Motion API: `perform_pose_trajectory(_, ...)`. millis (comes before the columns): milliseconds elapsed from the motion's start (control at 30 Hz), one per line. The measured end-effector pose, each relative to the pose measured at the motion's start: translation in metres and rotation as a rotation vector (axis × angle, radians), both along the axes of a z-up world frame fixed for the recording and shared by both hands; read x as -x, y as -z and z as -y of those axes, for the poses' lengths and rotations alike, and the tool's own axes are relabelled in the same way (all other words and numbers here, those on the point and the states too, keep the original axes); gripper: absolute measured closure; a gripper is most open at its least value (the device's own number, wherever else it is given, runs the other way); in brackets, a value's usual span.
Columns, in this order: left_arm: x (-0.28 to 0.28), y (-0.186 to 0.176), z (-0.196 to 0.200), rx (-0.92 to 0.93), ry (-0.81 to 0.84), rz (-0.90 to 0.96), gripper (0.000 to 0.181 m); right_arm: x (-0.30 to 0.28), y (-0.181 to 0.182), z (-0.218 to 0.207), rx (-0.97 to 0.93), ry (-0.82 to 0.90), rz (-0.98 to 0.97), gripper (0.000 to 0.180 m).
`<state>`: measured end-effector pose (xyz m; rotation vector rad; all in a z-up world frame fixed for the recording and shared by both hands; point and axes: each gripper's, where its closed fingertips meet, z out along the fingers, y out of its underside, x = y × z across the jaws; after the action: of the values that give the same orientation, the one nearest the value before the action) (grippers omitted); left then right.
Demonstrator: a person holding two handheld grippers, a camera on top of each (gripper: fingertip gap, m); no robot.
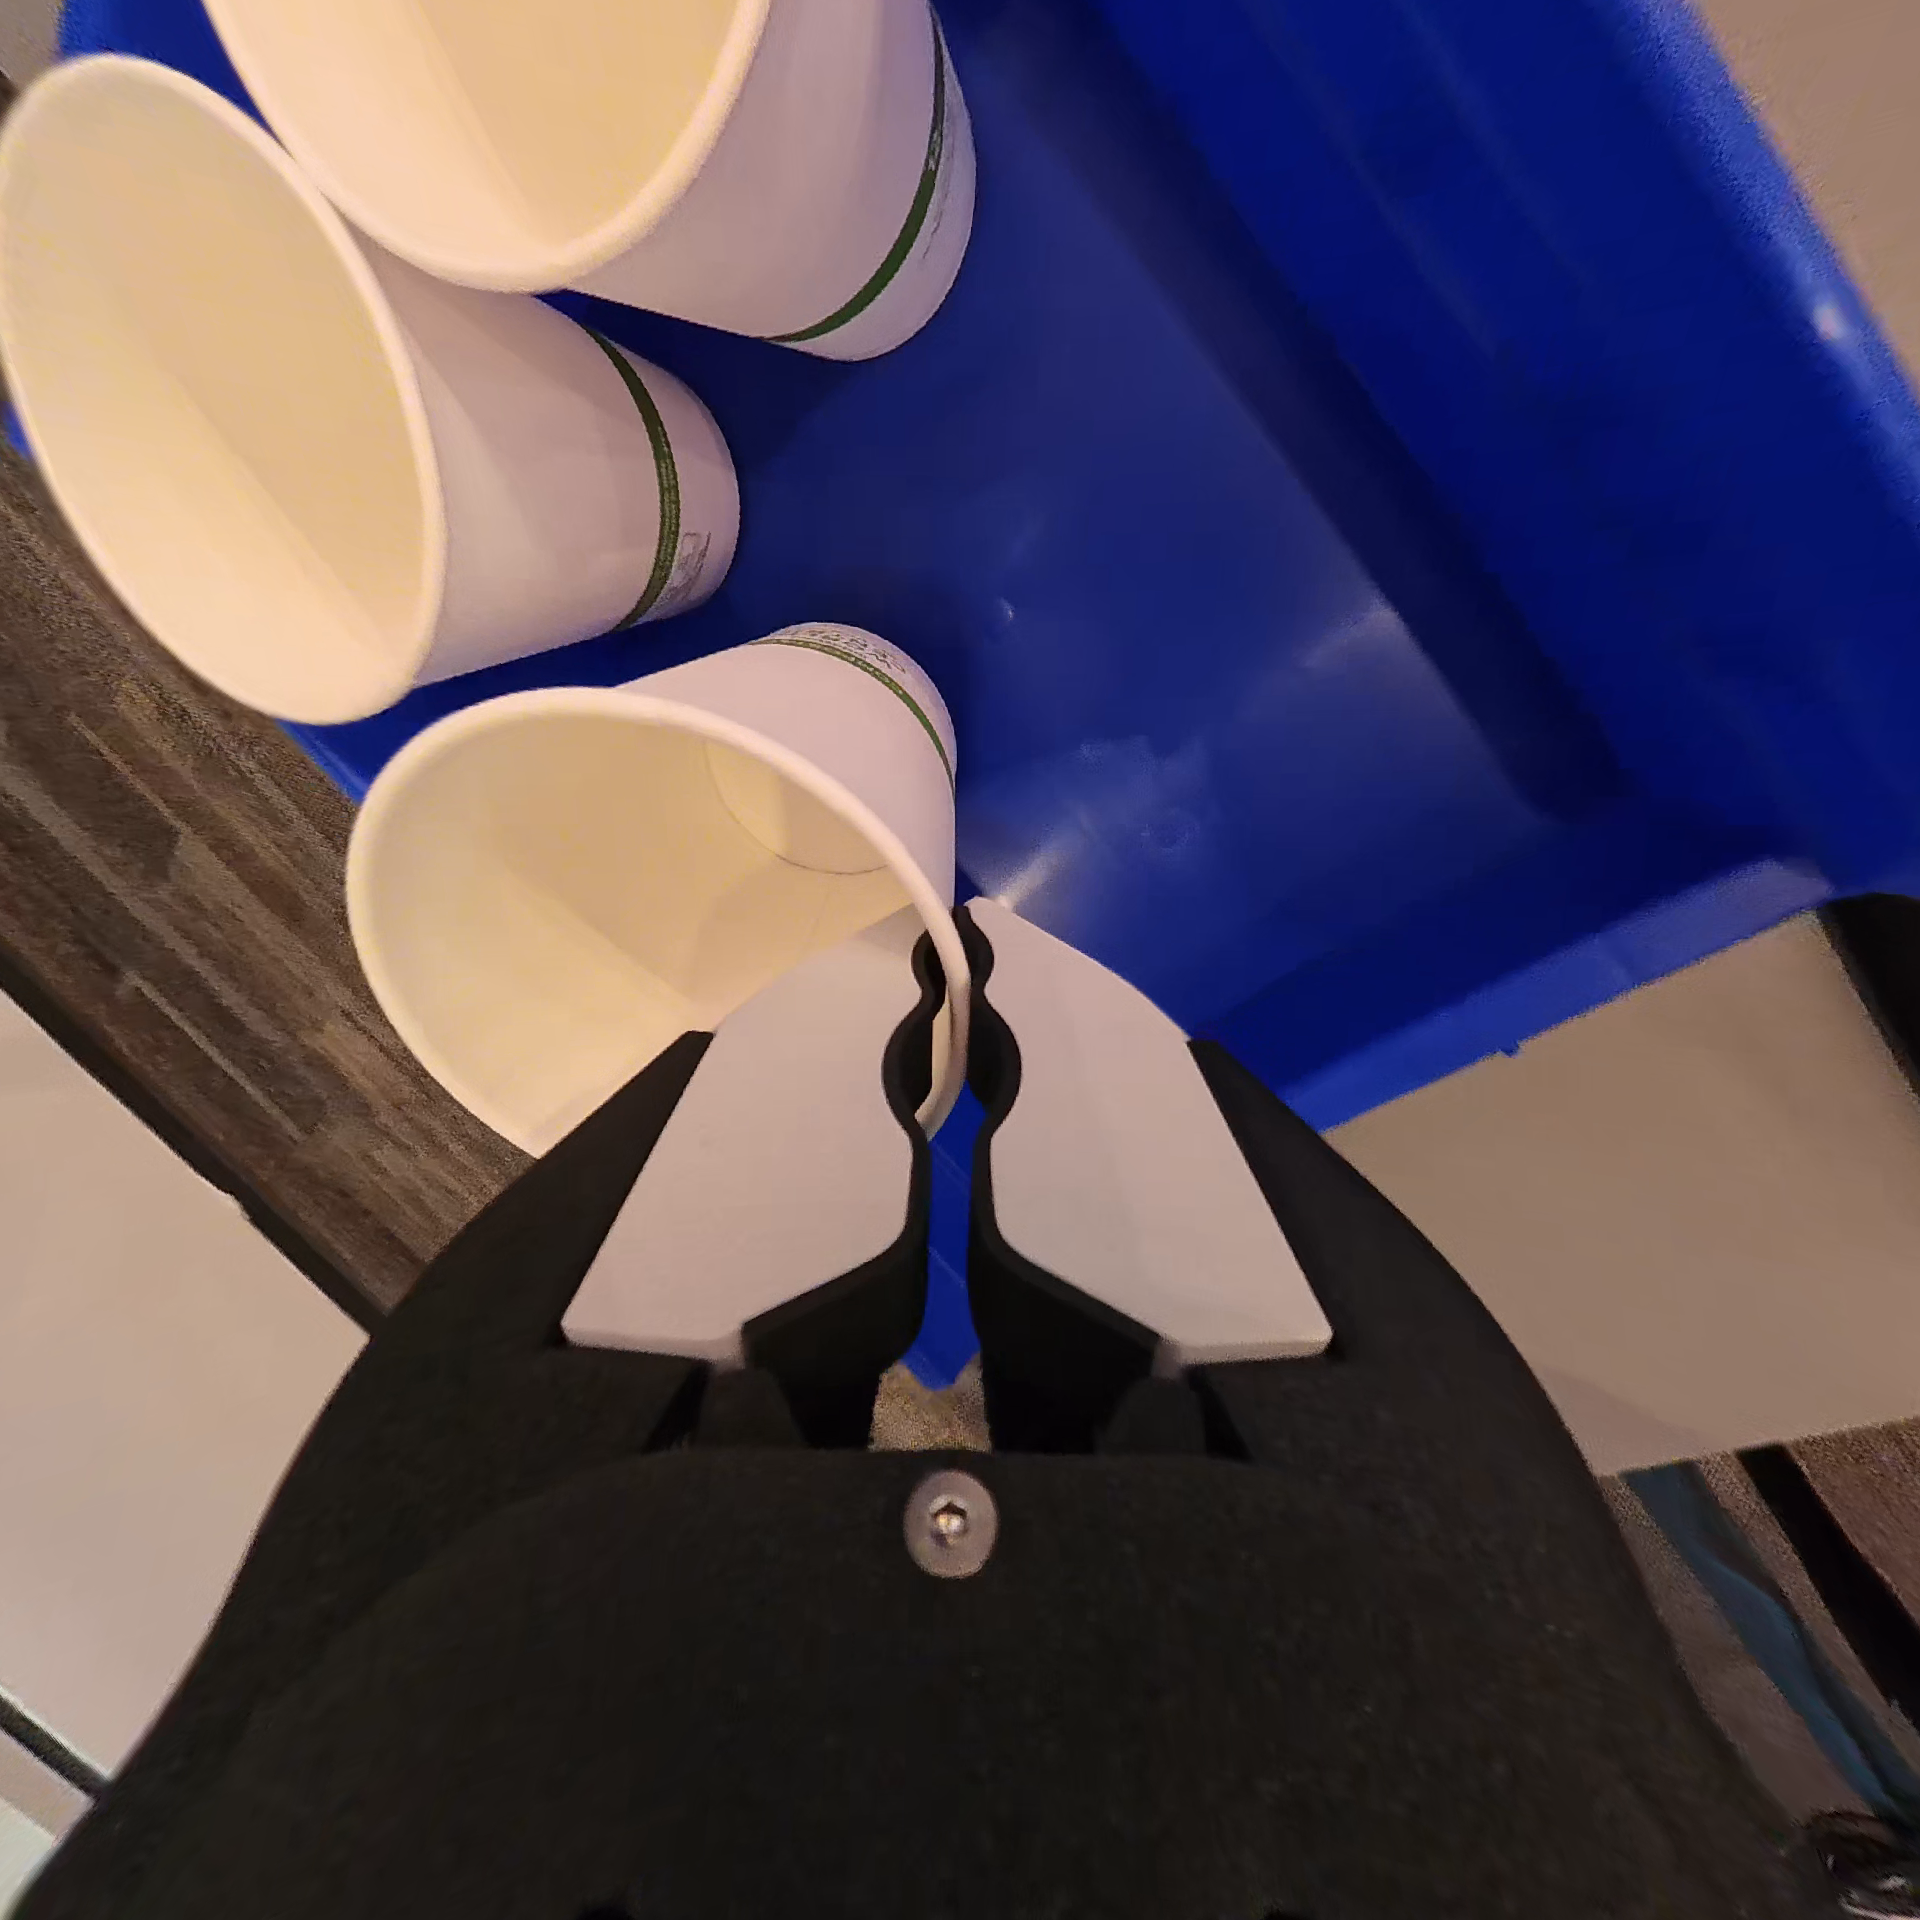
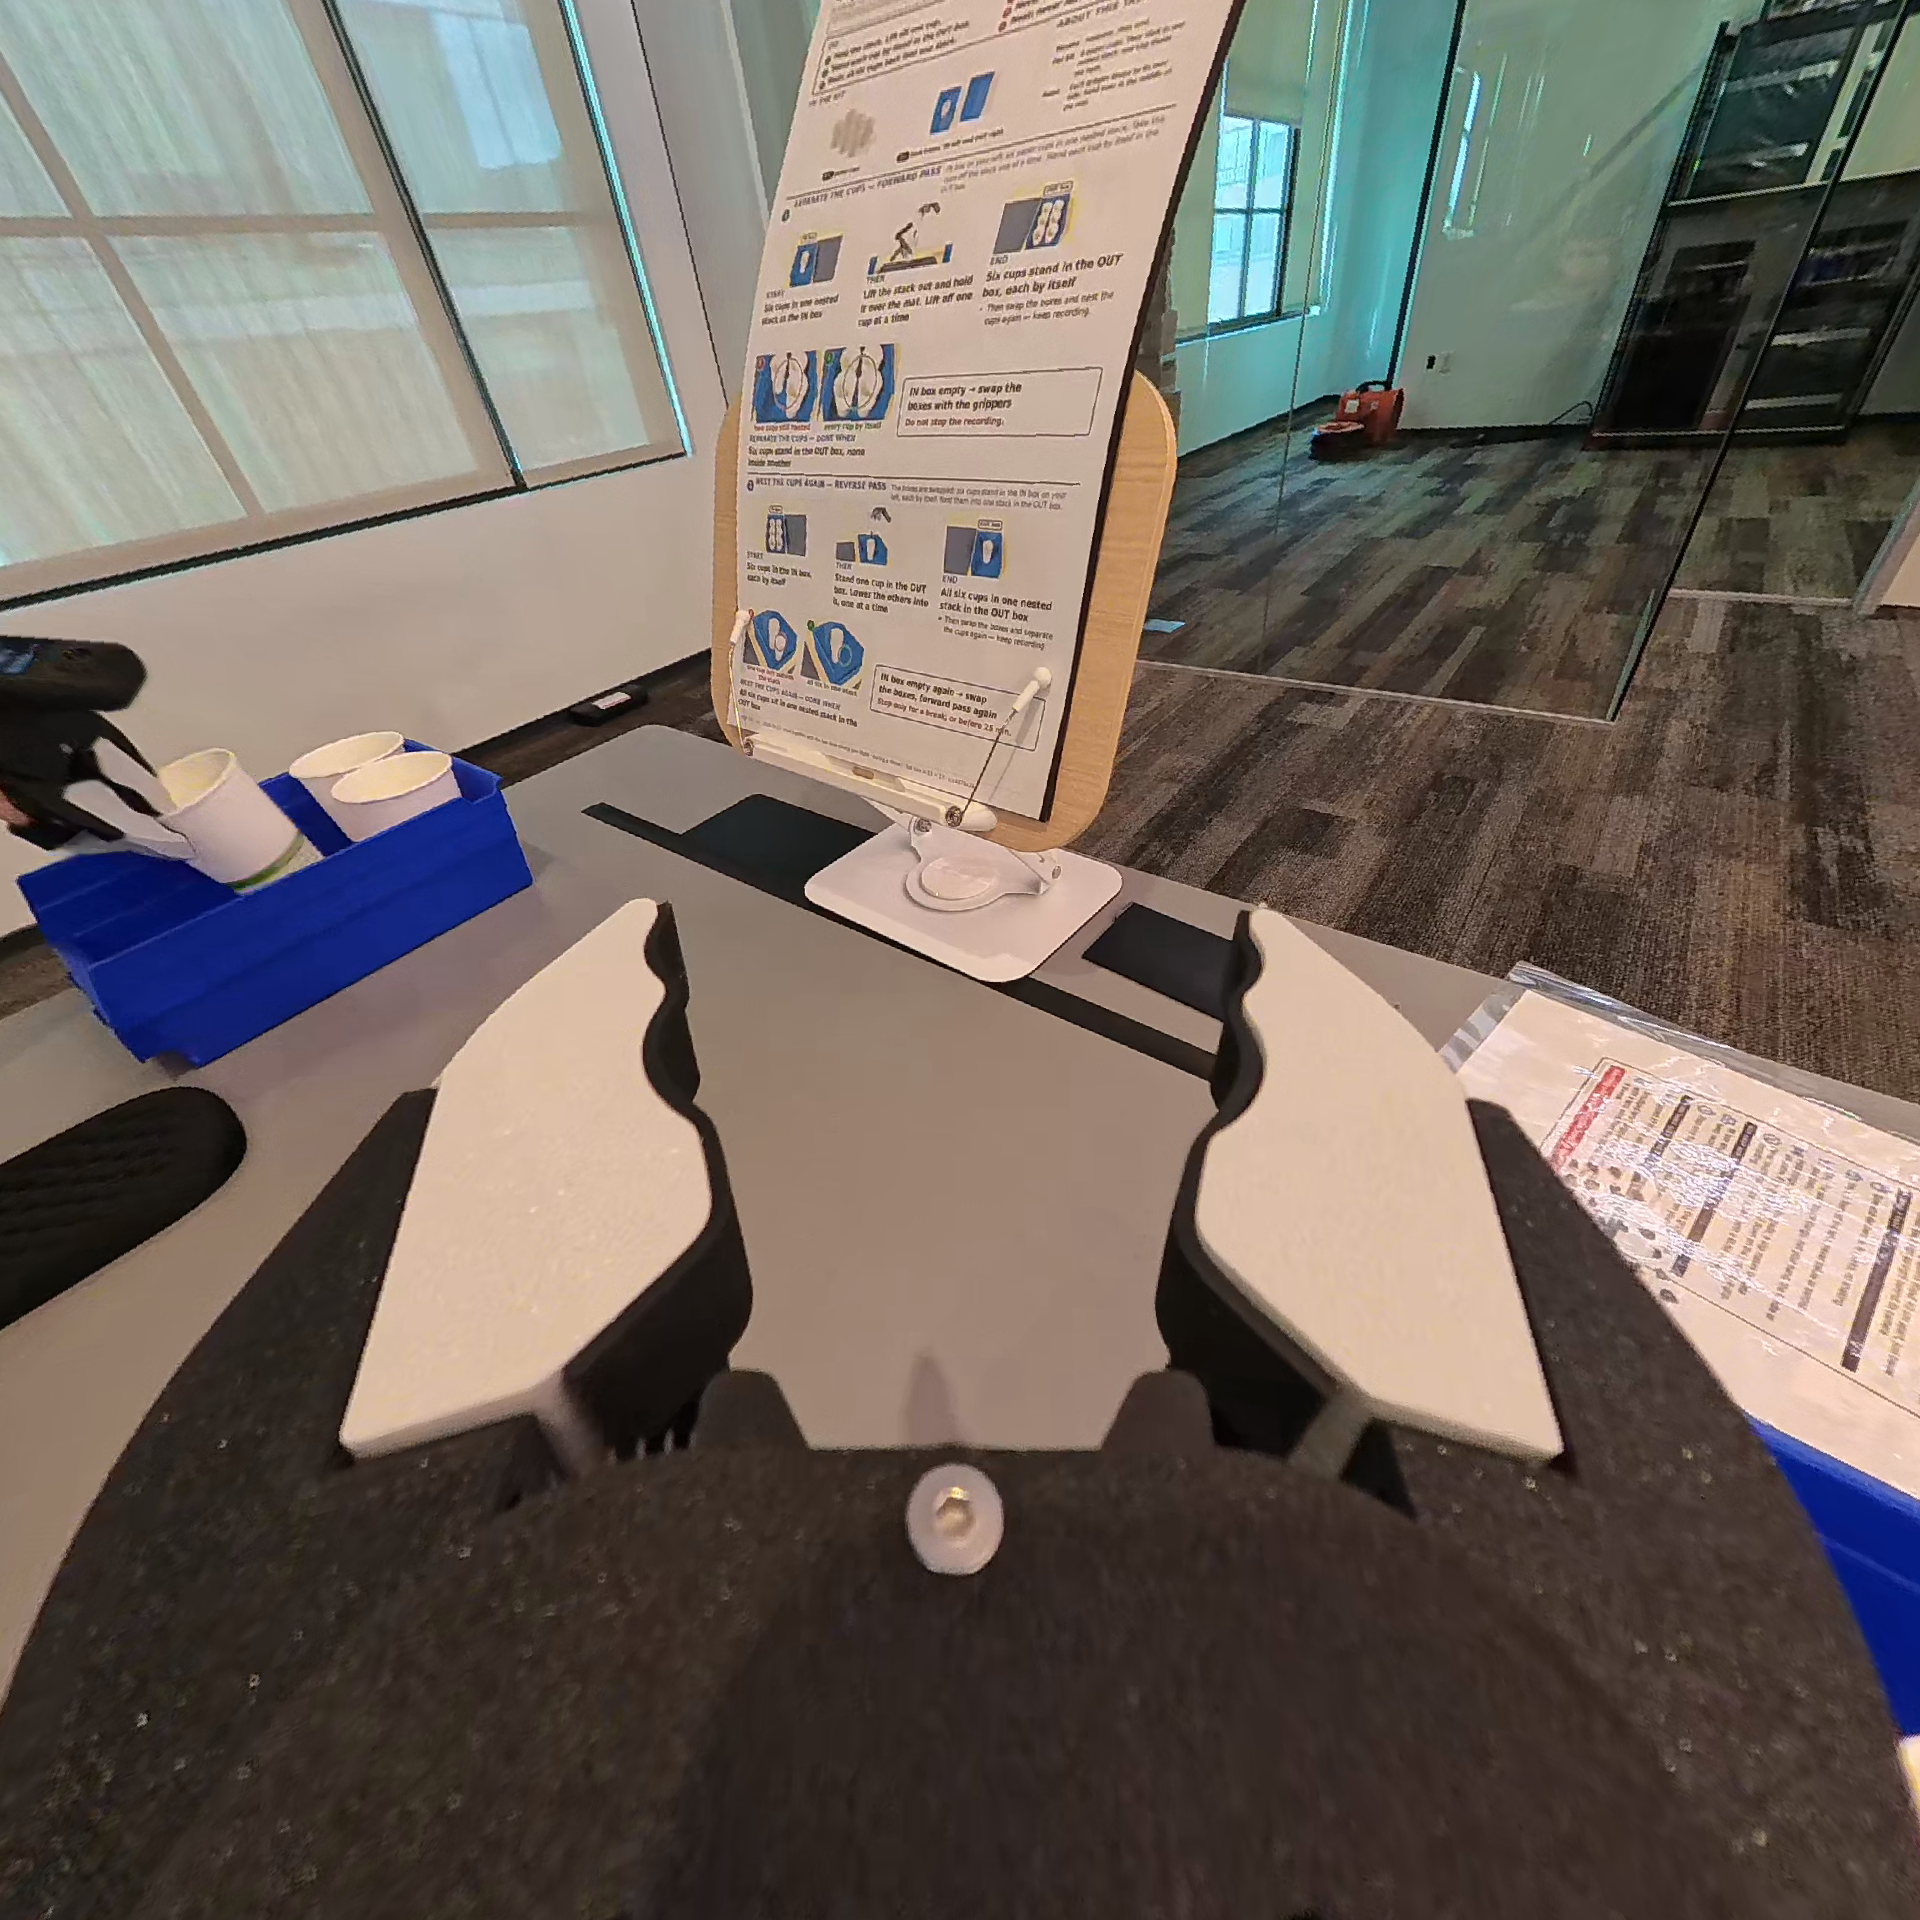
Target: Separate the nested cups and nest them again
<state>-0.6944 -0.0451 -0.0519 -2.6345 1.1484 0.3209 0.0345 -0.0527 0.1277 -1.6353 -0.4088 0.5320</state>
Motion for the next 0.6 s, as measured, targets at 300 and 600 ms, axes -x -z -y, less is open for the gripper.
perform_pose_trajectory(300, -0.033, -0.083, 0.028, -0.074, 0.143, -0.018, 0.181, 0.005, 0.001, -0.001, 0.002, -0.019, 0.003, 0.083)
perform_pose_trajectory(600, -0.171, -0.136, 0.036, -0.131, 0.484, 0.115, 0.181, 0.055, 0.006, 0.0, -0.016, -0.128, 0.111, 0.085)
